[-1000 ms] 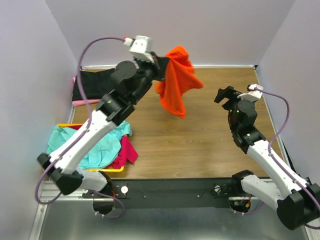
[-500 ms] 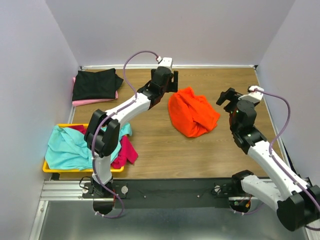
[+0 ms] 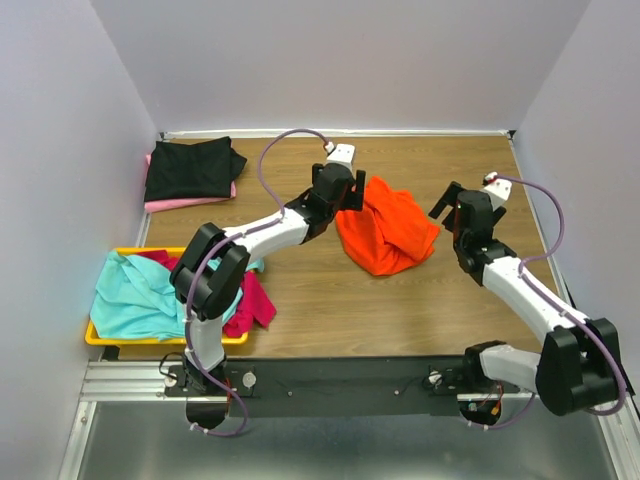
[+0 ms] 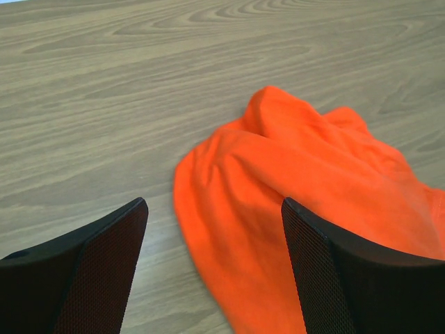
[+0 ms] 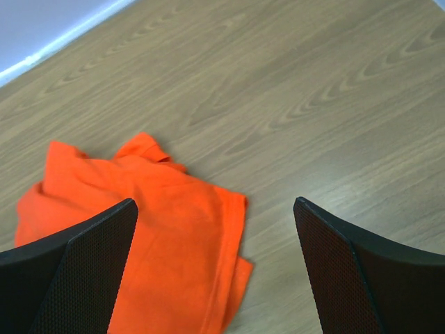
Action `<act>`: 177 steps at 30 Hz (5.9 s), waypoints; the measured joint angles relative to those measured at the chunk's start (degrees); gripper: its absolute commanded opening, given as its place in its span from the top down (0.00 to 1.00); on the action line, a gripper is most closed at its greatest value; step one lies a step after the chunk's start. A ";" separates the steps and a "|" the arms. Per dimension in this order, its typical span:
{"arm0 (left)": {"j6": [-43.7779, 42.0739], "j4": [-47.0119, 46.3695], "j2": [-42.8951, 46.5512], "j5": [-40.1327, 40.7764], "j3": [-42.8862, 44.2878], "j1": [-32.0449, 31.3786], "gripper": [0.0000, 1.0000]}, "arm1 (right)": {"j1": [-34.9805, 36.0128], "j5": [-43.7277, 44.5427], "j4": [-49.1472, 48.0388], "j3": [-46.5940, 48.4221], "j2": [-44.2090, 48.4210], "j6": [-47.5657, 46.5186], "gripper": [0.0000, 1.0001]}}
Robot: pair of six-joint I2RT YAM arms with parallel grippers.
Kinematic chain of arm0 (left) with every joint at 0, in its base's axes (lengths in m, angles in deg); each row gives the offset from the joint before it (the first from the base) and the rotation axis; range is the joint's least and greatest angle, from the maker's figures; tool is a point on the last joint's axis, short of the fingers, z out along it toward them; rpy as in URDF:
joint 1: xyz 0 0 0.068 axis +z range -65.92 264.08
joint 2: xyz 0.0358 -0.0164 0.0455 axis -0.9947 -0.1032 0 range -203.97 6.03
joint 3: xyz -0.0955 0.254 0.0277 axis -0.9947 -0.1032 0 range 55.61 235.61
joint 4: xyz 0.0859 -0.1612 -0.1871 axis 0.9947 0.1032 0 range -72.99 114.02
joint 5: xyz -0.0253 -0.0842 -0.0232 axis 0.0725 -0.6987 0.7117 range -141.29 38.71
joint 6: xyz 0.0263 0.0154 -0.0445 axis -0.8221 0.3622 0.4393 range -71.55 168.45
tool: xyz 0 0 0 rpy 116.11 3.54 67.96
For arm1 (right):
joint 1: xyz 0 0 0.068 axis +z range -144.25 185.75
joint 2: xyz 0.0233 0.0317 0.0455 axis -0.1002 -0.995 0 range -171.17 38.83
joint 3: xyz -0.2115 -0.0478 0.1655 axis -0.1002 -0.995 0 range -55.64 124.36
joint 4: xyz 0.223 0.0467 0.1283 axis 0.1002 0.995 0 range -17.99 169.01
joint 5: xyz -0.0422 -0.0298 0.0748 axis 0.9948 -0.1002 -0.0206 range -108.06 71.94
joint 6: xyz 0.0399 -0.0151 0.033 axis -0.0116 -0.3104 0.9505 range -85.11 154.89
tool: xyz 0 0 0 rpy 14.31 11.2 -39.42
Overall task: Fold and stack the t-shirts
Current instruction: Move the tshirt to the center of the board, then flatten the tshirt out
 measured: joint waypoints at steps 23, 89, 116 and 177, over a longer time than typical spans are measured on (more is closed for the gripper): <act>2.62 -11.19 3.37 -11.78 -13.55 -6.54 0.20 | -11.26 -18.99 -1.36 6.49 -25.53 3.72 0.32; -7.37 1.73 29.07 8.83 -15.91 -3.08 0.32 | -11.37 -12.57 4.85 16.31 8.66 0.57 0.99; -8.35 -16.83 7.98 -3.93 -12.79 -11.65 0.14 | -11.37 -25.73 5.77 26.95 -10.10 2.80 1.00; 3.78 -18.47 4.04 -3.34 -26.40 -5.79 1.00 | -11.37 -24.68 4.85 35.15 -19.34 1.03 1.00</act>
